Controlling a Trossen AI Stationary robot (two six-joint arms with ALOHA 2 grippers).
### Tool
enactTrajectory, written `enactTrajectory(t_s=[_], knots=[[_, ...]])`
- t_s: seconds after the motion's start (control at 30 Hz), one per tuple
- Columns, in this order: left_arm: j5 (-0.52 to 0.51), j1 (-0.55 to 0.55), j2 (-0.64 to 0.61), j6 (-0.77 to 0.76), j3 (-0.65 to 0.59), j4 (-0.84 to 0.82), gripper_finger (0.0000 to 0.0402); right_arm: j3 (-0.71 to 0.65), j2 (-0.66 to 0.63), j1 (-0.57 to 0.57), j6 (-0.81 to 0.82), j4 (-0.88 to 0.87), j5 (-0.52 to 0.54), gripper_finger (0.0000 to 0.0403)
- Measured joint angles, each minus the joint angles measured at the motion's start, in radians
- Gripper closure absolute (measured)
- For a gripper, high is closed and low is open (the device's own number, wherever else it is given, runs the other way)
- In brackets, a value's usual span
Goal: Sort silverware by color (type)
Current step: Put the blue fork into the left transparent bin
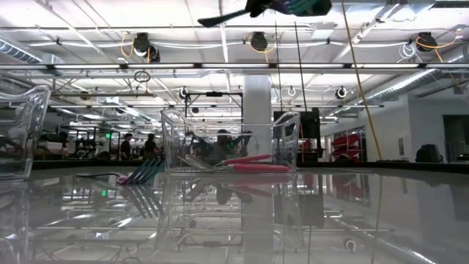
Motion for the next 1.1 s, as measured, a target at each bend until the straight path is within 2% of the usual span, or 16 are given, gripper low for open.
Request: enactTrajectory(t_s=[0.1, 0.23, 0.43, 0.53, 0.63, 0.9, 1.1], knots=[[-0.116, 0.000, -0.015, 0.052, 0.025, 0.002, 0.0103, 0.064, 0.000, -0.029, -0.059, -0.051, 0.004, 0.0395], [-0.236, 0.000, -0.021, 0.135, 0.050, 0.033, 0.0092, 0.158, 0.000, -0.063, -0.112, -0.104, 0.048, 0.0395], [-0.286, 0.001, -0.017, 0.373, 0.052, 0.217, 0.0091, 0.271, 0.000, -0.096, -0.164, -0.110, 0.203, 0.0395], [-0.287, 0.016, -0.009, 0.483, 0.052, 0.296, 0.0091, 0.314, 0.000, -0.099, -0.202, -0.109, 0.256, 0.0395], [-0.239, 0.037, -0.008, 0.569, 0.052, 0.347, 0.0091, 0.341, 0.000, -0.099, -0.229, -0.106, 0.312, 0.0395], [-0.198, 0.069, -0.008, 0.585, 0.052, 0.351, 0.0091, 0.374, 0.000, -0.094, -0.322, -0.040, 0.371, 0.0394], [-0.105, 0.093, 0.017, 0.603, 0.052, 0.421, 0.0091, 0.377, 0.000, -0.096, -0.384, 0.036, 0.374, 0.0394]])
